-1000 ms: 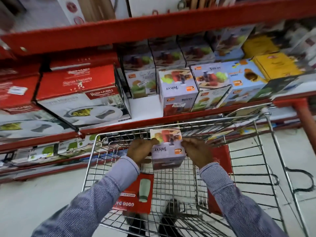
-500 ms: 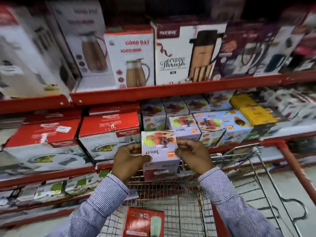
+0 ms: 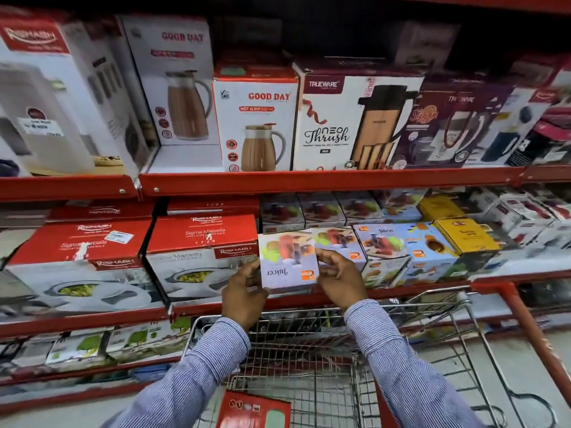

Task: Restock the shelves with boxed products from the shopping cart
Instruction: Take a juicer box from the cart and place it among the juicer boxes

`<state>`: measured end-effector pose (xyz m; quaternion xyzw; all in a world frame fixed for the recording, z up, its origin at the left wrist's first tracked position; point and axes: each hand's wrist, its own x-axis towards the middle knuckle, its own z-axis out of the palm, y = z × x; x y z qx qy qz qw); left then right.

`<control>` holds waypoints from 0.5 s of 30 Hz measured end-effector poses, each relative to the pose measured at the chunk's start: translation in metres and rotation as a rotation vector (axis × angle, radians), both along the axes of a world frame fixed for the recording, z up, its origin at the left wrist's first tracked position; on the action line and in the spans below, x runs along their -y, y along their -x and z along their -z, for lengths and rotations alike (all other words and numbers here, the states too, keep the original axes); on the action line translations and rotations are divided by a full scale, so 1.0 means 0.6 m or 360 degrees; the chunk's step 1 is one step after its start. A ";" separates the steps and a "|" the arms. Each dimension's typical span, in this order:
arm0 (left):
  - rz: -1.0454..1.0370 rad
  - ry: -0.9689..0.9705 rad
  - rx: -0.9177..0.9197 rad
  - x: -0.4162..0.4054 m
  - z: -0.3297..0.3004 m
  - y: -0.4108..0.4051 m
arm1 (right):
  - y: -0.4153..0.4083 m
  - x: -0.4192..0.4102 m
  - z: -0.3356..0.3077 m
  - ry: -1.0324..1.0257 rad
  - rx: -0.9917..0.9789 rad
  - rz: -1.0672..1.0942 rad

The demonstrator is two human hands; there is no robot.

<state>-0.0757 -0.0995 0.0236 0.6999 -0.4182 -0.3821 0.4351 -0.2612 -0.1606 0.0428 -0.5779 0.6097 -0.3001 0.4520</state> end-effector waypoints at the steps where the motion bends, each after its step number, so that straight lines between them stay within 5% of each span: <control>1: -0.0004 -0.0018 -0.0001 0.003 0.006 0.000 | -0.001 0.004 0.006 -0.0024 -0.0004 -0.0011; 10: -0.0052 -0.0040 0.0021 0.033 0.033 0.018 | 0.002 0.035 0.040 -0.0202 -0.0019 -0.0048; 15: -0.0141 -0.0012 0.0056 0.057 0.034 0.025 | -0.007 0.051 0.044 -0.0023 -0.0306 -0.0141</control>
